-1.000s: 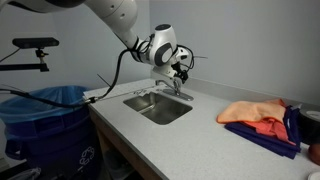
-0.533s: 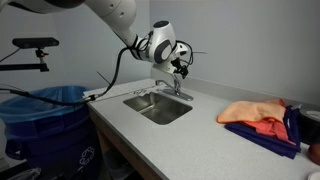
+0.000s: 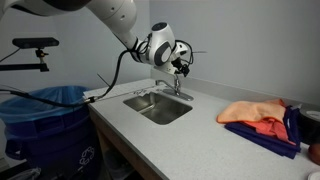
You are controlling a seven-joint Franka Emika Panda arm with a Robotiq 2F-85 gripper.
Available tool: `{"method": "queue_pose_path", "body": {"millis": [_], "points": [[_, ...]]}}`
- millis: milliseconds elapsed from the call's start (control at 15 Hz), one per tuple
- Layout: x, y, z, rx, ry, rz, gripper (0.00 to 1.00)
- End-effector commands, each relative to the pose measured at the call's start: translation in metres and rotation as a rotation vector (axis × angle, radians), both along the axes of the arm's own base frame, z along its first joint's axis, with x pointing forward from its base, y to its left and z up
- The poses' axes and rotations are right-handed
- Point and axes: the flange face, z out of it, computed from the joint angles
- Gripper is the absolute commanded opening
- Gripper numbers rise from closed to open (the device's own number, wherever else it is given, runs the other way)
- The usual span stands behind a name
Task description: Turn the tap
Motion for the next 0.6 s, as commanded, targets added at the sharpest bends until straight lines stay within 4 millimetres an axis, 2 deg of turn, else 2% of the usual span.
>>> {"method": "queue_pose_path", "body": {"millis": [0,200,267,533], "points": [[0.009,0.008,0.007,-0.001,-0.078,-0.007,1.0],[0.009,0.007,0.008,-0.009,-0.108,-0.008,1.0],[0.0,-0.005,0.027,-0.018,-0.117,-0.011,1.0],[-0.011,-0.017,0.037,-0.05,-0.106,-0.01,1.0]]}}
